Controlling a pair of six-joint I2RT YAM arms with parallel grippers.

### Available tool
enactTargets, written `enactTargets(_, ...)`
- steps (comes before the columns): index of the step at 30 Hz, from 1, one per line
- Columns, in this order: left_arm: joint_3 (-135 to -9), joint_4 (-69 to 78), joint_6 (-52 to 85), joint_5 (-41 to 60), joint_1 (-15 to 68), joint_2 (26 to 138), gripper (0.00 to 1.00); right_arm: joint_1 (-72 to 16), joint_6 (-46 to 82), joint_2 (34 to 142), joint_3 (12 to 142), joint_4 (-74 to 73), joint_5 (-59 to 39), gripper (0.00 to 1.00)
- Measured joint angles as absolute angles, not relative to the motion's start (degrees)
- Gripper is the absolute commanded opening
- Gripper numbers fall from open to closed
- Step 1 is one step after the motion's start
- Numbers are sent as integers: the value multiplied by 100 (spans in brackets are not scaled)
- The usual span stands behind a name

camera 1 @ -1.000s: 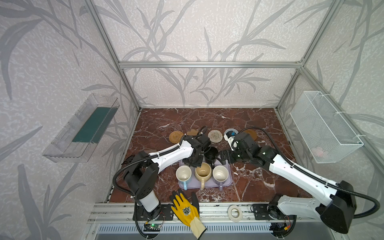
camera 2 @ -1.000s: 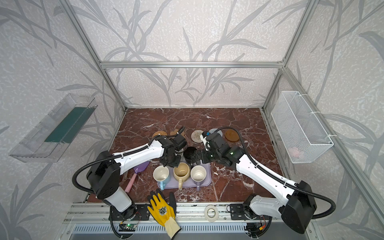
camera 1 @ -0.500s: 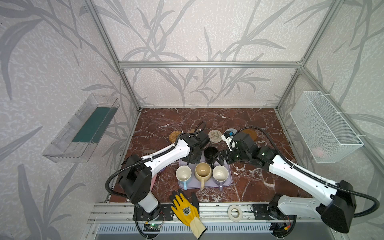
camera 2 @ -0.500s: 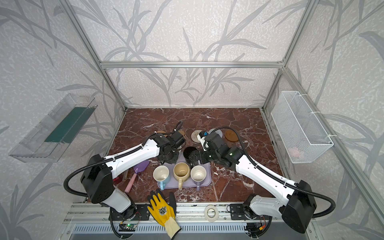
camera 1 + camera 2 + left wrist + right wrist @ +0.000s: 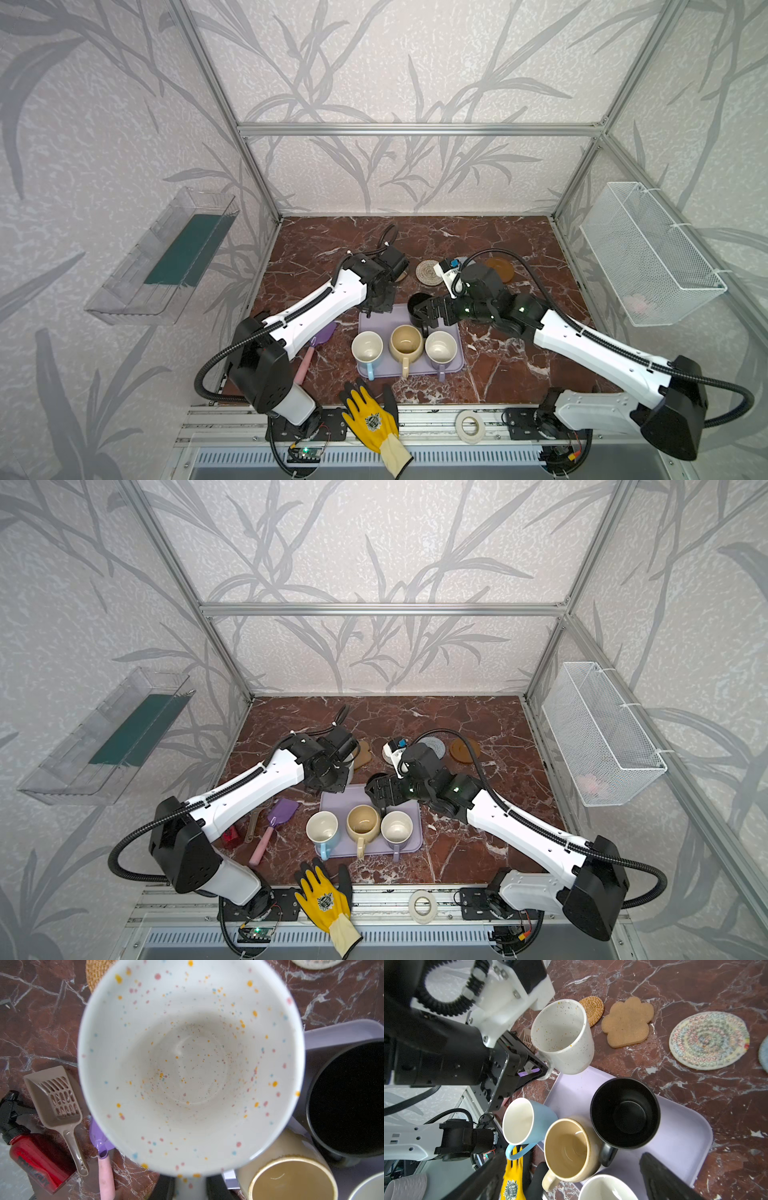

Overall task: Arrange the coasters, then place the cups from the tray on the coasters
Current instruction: 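Lift the speckled white mug with the left gripper and carry it off the tray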

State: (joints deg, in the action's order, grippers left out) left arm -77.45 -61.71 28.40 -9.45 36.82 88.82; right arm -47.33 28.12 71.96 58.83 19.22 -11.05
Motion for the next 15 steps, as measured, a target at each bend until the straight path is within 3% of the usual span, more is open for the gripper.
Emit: enactTargets(15,-7756,-5417,2246,-1026,2521,8825,0,-4737,2928,9080,7301,1612,-939,99)
